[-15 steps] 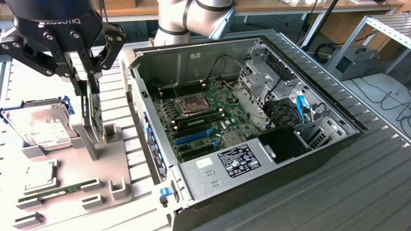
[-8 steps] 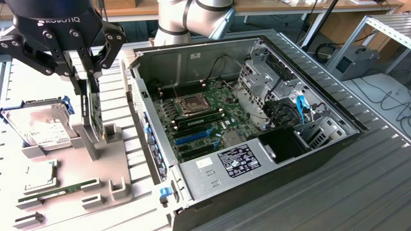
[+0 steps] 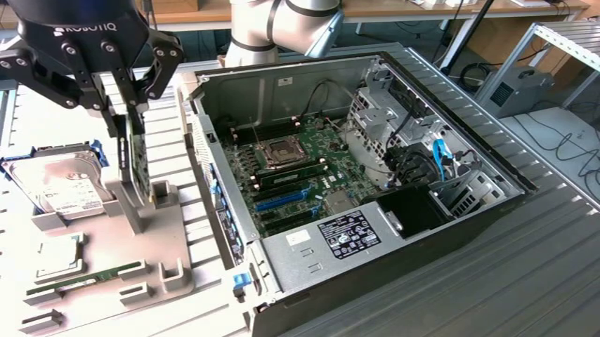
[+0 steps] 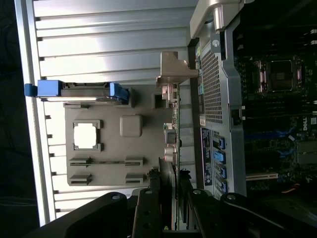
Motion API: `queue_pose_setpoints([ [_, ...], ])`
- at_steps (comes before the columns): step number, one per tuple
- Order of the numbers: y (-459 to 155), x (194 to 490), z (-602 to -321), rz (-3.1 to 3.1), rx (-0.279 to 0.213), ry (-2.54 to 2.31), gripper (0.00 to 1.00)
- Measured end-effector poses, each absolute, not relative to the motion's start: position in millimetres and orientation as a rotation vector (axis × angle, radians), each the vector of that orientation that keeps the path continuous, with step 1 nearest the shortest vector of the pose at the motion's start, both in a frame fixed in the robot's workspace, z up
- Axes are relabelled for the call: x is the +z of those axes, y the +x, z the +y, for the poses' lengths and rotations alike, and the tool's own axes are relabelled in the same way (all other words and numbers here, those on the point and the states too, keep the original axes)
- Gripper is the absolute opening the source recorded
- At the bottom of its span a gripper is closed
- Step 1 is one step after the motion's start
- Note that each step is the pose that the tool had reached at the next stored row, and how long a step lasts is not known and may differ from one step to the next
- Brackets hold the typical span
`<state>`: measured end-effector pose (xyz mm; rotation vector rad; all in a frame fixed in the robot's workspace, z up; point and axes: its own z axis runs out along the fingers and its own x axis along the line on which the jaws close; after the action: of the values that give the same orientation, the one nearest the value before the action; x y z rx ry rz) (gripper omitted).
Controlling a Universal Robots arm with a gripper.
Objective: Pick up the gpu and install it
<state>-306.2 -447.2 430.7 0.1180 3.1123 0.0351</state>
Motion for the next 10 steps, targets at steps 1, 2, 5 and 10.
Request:
queue_pose_setpoints([
  [1, -306.2, 430.9, -447.2, 3.112, 0.035, 0.118, 0.26],
  [2, -306.2, 431.0, -447.3, 3.112, 0.035, 0.118, 0.26],
  [5, -306.2, 431.6, -447.2, 3.112, 0.035, 0.118, 0.26],
  [10, -306.2, 432.7, -447.2, 3.112, 0.035, 0.118, 0.26],
])
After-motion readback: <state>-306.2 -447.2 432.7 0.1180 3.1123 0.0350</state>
